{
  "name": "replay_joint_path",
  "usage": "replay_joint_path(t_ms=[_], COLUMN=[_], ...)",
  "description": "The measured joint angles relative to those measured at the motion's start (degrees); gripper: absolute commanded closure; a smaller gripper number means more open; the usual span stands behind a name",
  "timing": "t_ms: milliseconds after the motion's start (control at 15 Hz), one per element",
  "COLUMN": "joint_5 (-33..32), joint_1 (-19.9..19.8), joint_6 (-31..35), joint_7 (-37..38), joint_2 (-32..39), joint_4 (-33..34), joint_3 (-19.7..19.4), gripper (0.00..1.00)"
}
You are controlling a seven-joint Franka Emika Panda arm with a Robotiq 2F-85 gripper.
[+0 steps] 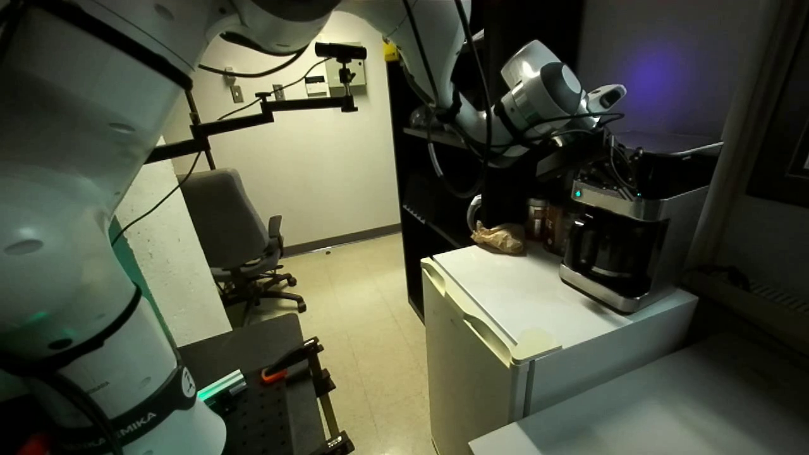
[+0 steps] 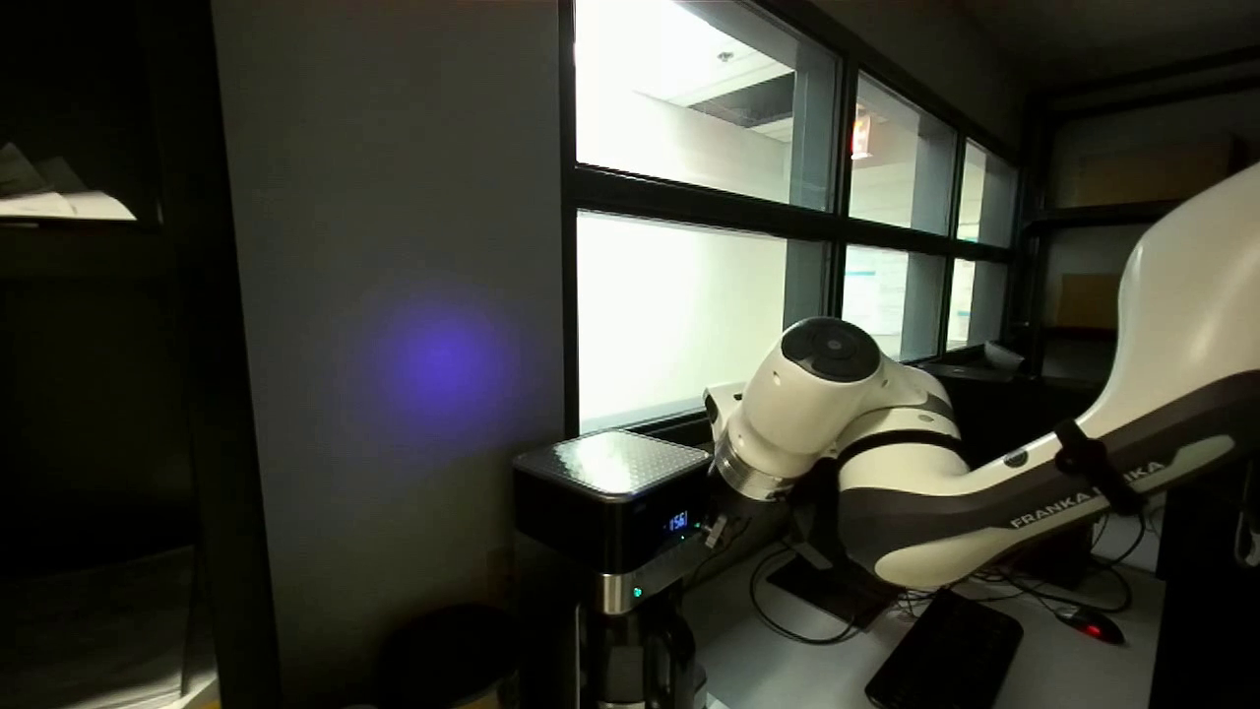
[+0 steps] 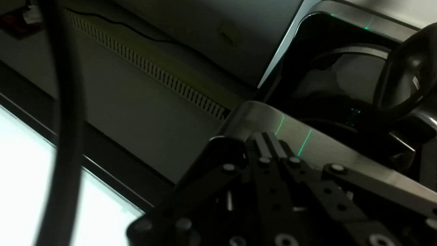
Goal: Turn off the coffeemaker.
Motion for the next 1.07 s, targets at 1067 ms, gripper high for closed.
replay_joint_path(t_ms=[1067], joint_5=[1.0], joint_1=[0.1], joint_6=[0.5], joint_7=[-2.7], joint_2=[-3.8], joint_4=[-7.0], joint_3=[5.4], gripper=[1.00])
